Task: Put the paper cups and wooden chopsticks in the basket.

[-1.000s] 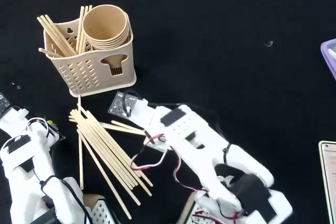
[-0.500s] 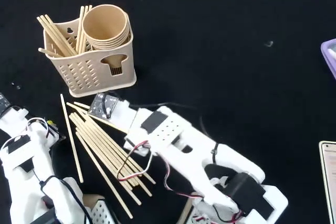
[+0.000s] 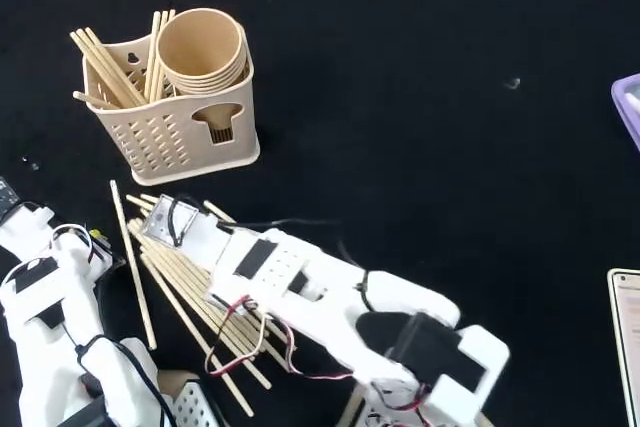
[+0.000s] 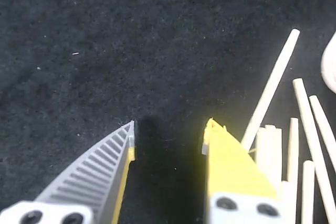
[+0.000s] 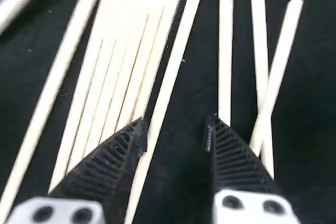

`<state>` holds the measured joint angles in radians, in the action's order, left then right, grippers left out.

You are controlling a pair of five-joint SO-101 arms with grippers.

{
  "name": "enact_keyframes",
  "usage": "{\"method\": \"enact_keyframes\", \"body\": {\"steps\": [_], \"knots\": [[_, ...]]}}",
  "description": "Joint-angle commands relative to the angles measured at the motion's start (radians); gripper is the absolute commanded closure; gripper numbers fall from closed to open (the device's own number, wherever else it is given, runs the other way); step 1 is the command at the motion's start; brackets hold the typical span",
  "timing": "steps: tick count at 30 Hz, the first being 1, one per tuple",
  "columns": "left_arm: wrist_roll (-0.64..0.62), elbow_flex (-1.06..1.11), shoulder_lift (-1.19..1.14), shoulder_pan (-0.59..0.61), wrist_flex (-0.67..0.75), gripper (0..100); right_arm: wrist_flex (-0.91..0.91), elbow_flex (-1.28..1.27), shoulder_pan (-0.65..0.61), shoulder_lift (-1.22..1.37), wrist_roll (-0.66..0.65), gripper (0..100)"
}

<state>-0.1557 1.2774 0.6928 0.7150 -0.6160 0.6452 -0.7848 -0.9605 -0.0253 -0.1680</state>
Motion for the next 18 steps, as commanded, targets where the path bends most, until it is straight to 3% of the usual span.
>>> {"method": "enact_keyframes", "body": {"steps": [1, 8, 14, 18], "knots": [[-0.002, -0.047, 0.023, 0.007, 0.009, 78, -0.018, 0.051, -0.006, 0.013, 0.008, 80.9], [0.000, -0.045, 0.023, 0.007, 0.008, 78, -0.005, 0.050, 0.083, 0.008, -0.089, 81.6], [0.000, -0.045, 0.023, 0.007, 0.008, 78, 0.018, 0.059, 0.083, 0.007, -0.091, 97.2], [0.000, -0.047, 0.023, 0.007, 0.008, 78, 0.063, 0.076, 0.086, -0.041, -0.091, 96.8]]}}
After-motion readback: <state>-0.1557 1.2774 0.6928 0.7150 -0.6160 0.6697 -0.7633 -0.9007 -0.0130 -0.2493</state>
